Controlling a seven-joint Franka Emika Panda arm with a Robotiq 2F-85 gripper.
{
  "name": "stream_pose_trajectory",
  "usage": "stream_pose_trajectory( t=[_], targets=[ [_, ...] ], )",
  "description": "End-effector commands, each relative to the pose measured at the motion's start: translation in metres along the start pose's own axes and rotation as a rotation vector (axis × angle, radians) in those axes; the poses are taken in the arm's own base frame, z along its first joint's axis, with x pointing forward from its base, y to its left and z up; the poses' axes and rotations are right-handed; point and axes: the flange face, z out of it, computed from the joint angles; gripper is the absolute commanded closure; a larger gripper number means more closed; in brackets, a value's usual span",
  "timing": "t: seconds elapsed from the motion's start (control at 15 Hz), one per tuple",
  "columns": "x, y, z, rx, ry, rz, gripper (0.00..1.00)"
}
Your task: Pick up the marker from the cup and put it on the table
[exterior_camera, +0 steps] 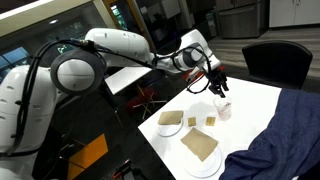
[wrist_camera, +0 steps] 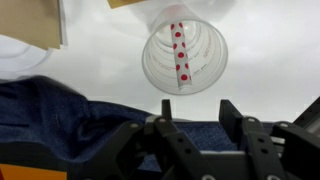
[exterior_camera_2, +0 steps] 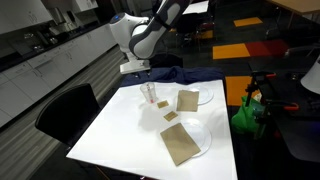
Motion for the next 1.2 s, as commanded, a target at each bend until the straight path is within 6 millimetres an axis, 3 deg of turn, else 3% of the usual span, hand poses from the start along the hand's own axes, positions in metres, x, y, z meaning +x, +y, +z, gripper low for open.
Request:
stream_pose_trajectory(
  t=[0.0,0.4,1.13],
  targets=[
    [0.011,0.013,-0.006,-0.036,-0.095,-0.095,0.47],
    [0.016,0.018,0.010,-0.065,-0.162,-0.175,0.48],
    [-0.002,0.012,0.025,-0.062,-0.187,-0.215,0.46]
  ],
)
